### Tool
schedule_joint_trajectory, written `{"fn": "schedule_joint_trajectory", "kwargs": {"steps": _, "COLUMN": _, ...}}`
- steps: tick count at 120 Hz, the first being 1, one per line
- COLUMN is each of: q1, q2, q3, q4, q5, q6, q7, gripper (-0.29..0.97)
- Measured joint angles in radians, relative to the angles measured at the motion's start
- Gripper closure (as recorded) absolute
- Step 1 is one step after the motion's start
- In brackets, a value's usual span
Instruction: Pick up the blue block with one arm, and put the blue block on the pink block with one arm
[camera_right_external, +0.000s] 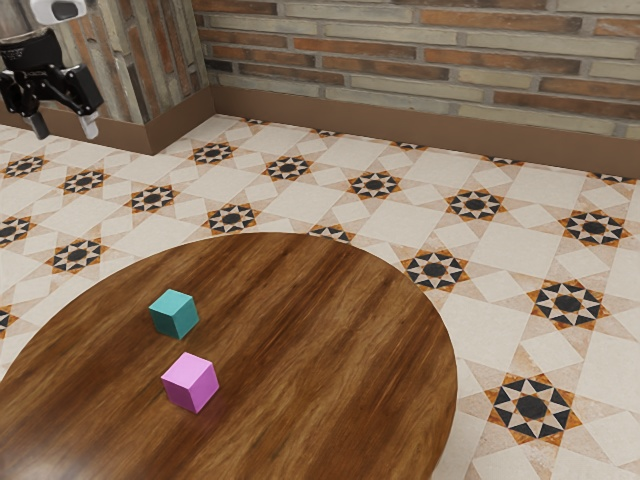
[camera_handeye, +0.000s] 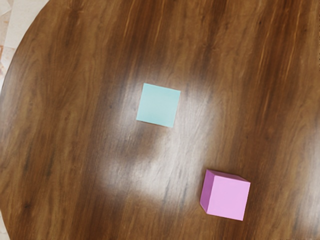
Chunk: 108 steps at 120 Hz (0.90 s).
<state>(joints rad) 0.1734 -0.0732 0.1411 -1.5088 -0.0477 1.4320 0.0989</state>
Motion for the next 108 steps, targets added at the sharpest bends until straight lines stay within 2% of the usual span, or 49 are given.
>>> {"fn": "schedule_joint_trajectory", "kwargs": {"steps": 44, "q1": -0.01, "q2": -0.004, "q3": 0.009, "q4": 0.03, "q5": 0.009, "q6": -0.018, "q7": 0.024, "gripper": 0.0}}
{"fn": "schedule_joint_trajectory", "kwargs": {"steps": 49, "q1": -0.027, "q2": -0.016, "q3": 0.036, "q4": 0.064, "q5": 0.037, "q6": -0.047, "q7": 0.026, "gripper": 0.0}}
{"fn": "schedule_joint_trajectory", "kwargs": {"steps": 54, "q1": -0.054, "q2": -0.032, "q3": 0.111, "q4": 0.078, "q5": 0.063, "q6": -0.081, "q7": 0.033, "gripper": 0.0}}
{"fn": "schedule_joint_trajectory", "kwargs": {"steps": 60, "q1": -0.019, "q2": -0.06, "q3": 0.174, "q4": 0.07, "q5": 0.094, "q6": -0.118, "q7": 0.042, "gripper": 0.0}}
{"fn": "schedule_joint_trajectory", "kwargs": {"steps": 66, "q1": 0.008, "q2": -0.102, "q3": 0.201, "q4": 0.045, "q5": 0.119, "q6": -0.146, "q7": 0.05, "gripper": 0.0}}
{"fn": "schedule_joint_trajectory", "kwargs": {"steps": 73, "q1": 0.006, "q2": -0.138, "q3": 0.108, "q4": 0.292, "q5": 0.149, "q6": -0.186, "q7": 0.057, "gripper": 0.0}}
{"fn": "schedule_joint_trajectory", "kwargs": {"steps": 78, "q1": -0.001, "q2": -0.1, "q3": 0.077, "q4": 0.344, "q5": 0.141, "q6": -0.18, "q7": 0.059, "gripper": 0.0}}
{"fn": "schedule_joint_trajectory", "kwargs": {"steps": 81, "q1": -0.004, "q2": -0.072, "q3": 0.067, "q4": 0.329, "q5": 0.134, "q6": -0.163, "q7": 0.06, "gripper": 0.0}}
{"fn": "schedule_joint_trajectory", "kwargs": {"steps": 90, "q1": -0.018, "q2": 0.001, "q3": 0.09, "q4": 0.125, "q5": 0.102, "q6": -0.045, "q7": 0.063, "gripper": 0.0}}
{"fn": "schedule_joint_trajectory", "kwargs": {"steps": 100, "q1": 0.009, "q2": 0.151, "q3": 0.108, "q4": 0.021, "q5": 0.075, "q6": 0.089, "q7": 0.066, "gripper": 0.0}}
{"fn": "schedule_joint_trajectory", "kwargs": {"steps": 108, "q1": 0.006, "q2": 0.202, "q3": 0.109, "q4": -0.091, "q5": 0.052, "q6": 0.211, "q7": 0.068, "gripper": 0.0}}
